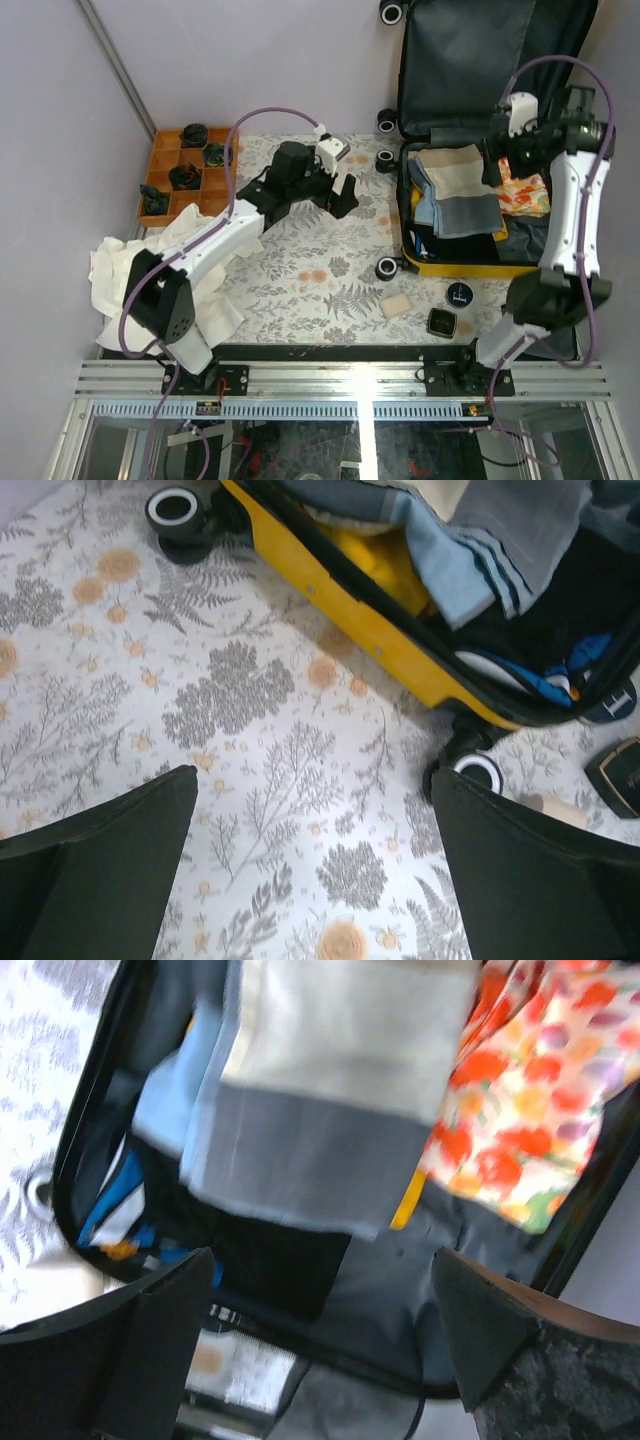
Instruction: Pack the luggage
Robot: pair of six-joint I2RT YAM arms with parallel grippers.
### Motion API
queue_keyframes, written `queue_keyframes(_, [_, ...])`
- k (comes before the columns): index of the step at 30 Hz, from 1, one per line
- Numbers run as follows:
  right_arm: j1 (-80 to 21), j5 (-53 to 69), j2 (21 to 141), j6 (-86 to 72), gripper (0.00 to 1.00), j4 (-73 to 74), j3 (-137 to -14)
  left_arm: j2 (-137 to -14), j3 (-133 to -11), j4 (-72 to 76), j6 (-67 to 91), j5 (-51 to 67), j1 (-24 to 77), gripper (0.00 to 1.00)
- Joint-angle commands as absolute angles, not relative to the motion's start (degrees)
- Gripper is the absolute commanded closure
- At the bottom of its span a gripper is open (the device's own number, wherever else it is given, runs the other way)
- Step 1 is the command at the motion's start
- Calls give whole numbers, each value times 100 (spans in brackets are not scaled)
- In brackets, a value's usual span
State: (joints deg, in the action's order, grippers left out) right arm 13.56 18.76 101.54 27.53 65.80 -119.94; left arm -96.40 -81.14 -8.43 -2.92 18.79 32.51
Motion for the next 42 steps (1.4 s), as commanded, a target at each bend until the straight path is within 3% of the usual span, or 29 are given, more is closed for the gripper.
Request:
queue_keyframes(1, [1498, 1951, 8810, 3501, 5, 7574, -10816, -8923, -7744, -881, -446, 1790, 3232, 0])
queue_keyframes(9, [2306, 1002, 6681, 3841, 11, 7542, -7859, -8204, -7101, -992, -279, 1891, 3223, 0])
queue_keyframes(19, [2582, 50, 5151, 3668, 16, 5783, -4613, -8099, -7166, -1239, -375, 1794, 3173, 0])
queue_keyframes(28, [2681, -338, 4661, 3663, 18, 4240, -3257, -8190, -7226, -1443, -364, 1869, 3015, 0])
queue_keyframes(35, [2701, -394, 4950, 3818, 29, 3756, -3091, -8350, -7355, -1511, -394, 1924, 2922, 0])
queue_keyframes(42, [2765, -221, 5157, 4451, 32, 3250, -2646, -8470, -7517, -1589, -480, 1936, 2831, 0])
